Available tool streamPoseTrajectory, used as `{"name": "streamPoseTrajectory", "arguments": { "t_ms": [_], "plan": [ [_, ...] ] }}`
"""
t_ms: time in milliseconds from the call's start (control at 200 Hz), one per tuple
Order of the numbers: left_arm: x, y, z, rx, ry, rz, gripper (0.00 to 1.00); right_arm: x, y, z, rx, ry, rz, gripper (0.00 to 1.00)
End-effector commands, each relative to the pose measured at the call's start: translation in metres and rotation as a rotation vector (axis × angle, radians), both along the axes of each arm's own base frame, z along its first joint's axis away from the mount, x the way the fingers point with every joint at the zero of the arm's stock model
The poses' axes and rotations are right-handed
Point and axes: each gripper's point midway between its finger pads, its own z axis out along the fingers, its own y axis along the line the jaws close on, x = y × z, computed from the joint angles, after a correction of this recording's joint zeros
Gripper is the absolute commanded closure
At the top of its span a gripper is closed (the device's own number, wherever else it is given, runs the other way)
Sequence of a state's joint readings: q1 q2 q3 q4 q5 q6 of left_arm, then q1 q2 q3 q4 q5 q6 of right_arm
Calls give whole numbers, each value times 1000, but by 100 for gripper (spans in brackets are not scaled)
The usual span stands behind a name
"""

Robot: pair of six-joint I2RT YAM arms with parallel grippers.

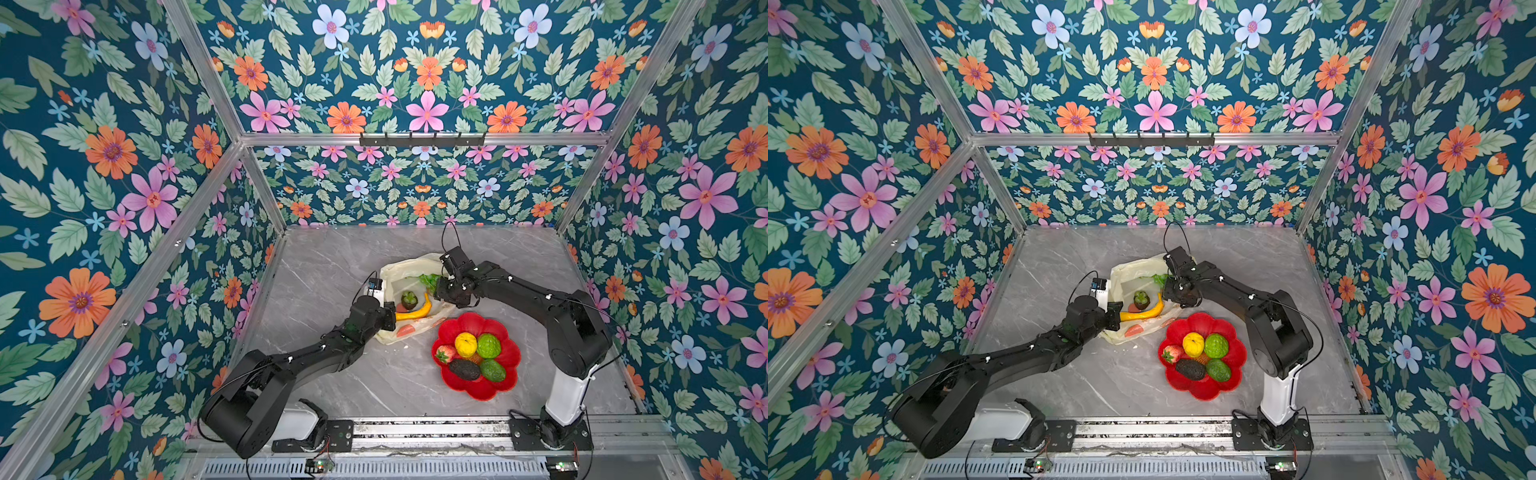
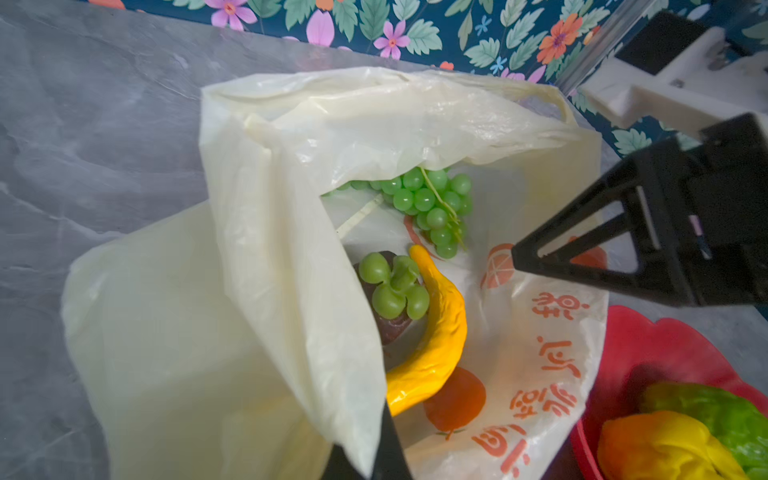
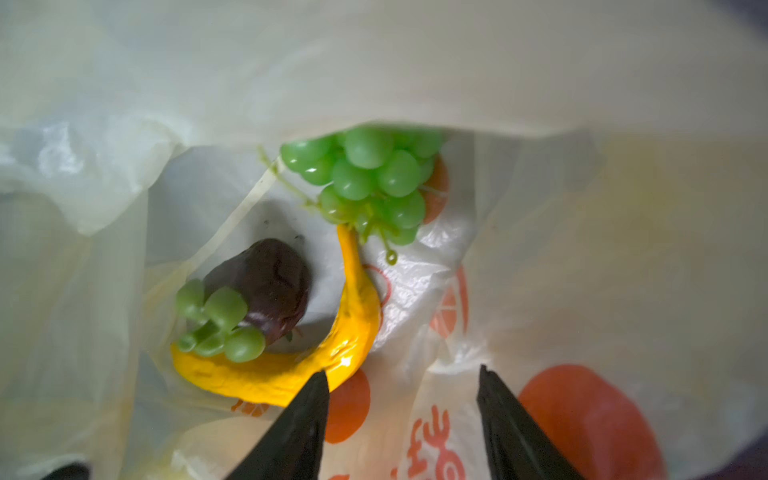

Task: Take the fake fruits out of the plastic bag
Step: 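Move the open right gripper back into the bag above the dark fruit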

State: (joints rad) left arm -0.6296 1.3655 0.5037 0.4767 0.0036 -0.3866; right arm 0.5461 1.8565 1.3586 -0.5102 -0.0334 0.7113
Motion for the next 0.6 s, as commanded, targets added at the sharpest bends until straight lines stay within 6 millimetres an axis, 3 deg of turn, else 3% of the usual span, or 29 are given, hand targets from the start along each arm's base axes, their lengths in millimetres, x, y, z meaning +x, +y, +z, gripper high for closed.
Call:
{"name": "streamPoseTrajectory", "arguments": {
  "t_ms": [0, 85, 255, 355, 595],
  "plan": [
    [3, -4, 2, -5, -5, -9, 100, 10, -10, -4, 14, -11, -54, 40],
    [4, -5, 0, 2, 4, -9, 100, 11, -18, -7, -18, -10, -72, 38],
    [6, 4, 2, 14, -11, 38, 100, 13, -15, -5, -25, -19, -57, 37],
    [6, 10, 4, 9, -17, 67, 100, 10, -17, 5, -81, -53, -49, 38],
    [5, 14, 9, -4, -41, 81, 100, -1, 23, 46, -163, -174, 71, 38]
  ]
}}
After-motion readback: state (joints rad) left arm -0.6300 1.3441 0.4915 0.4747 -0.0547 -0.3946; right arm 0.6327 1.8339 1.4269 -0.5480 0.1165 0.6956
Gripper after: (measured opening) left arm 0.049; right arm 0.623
